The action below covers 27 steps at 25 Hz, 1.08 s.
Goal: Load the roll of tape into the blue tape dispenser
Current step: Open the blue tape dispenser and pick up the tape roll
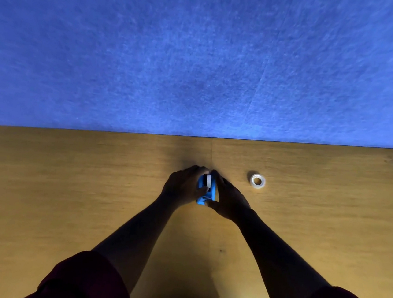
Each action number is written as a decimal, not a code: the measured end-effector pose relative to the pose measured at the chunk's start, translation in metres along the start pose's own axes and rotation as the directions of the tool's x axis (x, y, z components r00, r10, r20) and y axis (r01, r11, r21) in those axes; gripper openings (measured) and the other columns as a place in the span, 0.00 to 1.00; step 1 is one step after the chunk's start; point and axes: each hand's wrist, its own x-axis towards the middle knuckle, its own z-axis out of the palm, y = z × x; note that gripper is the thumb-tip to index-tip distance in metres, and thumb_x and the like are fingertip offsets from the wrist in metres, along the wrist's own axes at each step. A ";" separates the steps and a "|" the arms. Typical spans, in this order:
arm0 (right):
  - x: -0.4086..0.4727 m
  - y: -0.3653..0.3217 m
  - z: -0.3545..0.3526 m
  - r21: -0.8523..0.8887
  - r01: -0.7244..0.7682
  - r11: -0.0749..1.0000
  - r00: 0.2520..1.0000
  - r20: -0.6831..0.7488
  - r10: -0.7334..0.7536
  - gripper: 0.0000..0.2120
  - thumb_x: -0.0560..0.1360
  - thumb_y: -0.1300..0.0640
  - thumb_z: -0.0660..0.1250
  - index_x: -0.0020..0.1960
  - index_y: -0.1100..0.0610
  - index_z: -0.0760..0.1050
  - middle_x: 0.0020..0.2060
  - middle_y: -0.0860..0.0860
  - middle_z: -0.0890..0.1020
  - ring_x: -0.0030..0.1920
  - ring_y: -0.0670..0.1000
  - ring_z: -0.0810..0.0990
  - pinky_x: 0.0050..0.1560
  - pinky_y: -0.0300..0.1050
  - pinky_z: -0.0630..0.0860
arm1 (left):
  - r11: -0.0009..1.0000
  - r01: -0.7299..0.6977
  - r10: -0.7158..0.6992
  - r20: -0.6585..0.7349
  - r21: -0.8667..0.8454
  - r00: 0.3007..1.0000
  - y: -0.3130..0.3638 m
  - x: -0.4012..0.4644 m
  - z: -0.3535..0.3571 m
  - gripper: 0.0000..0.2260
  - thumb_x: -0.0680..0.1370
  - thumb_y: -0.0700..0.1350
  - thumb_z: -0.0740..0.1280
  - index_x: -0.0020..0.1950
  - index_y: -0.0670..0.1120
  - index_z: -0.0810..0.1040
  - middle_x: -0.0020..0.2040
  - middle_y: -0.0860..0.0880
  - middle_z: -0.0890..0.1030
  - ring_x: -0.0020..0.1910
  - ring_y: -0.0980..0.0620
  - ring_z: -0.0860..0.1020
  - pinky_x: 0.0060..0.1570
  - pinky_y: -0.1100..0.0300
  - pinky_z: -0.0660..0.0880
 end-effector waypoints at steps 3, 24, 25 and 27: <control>-0.007 0.001 -0.002 0.062 -0.028 0.998 0.999 0.045 0.025 0.51 0.72 0.47 0.75 0.81 0.52 0.43 0.78 0.55 0.62 0.76 0.56 0.65 0.71 0.53 0.69 | 0.999 -0.024 0.022 -0.039 -0.039 0.999 0.003 -0.009 -0.005 0.23 0.76 0.55 0.72 0.69 0.52 0.72 0.65 0.52 0.80 0.54 0.53 0.82 0.44 0.64 0.73; -0.051 -0.029 -0.030 0.884 -0.066 0.463 0.987 -0.012 0.163 0.10 0.78 0.58 0.69 0.59 0.58 0.78 0.50 0.60 0.84 0.50 0.59 0.86 0.50 0.53 0.83 | 0.828 0.031 -0.097 -0.088 -0.560 0.991 0.033 -0.047 -0.020 0.16 0.78 0.45 0.72 0.66 0.47 0.81 0.55 0.52 0.86 0.51 0.62 0.83 0.50 0.69 0.78; -0.052 -0.030 -0.032 0.888 -0.060 0.456 0.989 -0.009 0.149 0.11 0.78 0.59 0.70 0.60 0.58 0.78 0.50 0.60 0.84 0.49 0.58 0.86 0.48 0.51 0.83 | 0.812 0.047 -0.115 -0.080 -0.581 0.990 0.033 -0.047 -0.020 0.15 0.79 0.44 0.72 0.65 0.47 0.81 0.54 0.52 0.86 0.51 0.62 0.83 0.50 0.70 0.77; -0.052 -0.031 -0.034 0.895 -0.058 0.442 0.991 -0.002 0.133 0.12 0.78 0.60 0.70 0.60 0.58 0.78 0.50 0.59 0.85 0.49 0.56 0.86 0.47 0.47 0.83 | 0.794 0.067 -0.137 -0.070 -0.605 0.988 0.034 -0.046 -0.021 0.14 0.79 0.44 0.72 0.64 0.46 0.82 0.53 0.52 0.86 0.50 0.61 0.84 0.49 0.70 0.78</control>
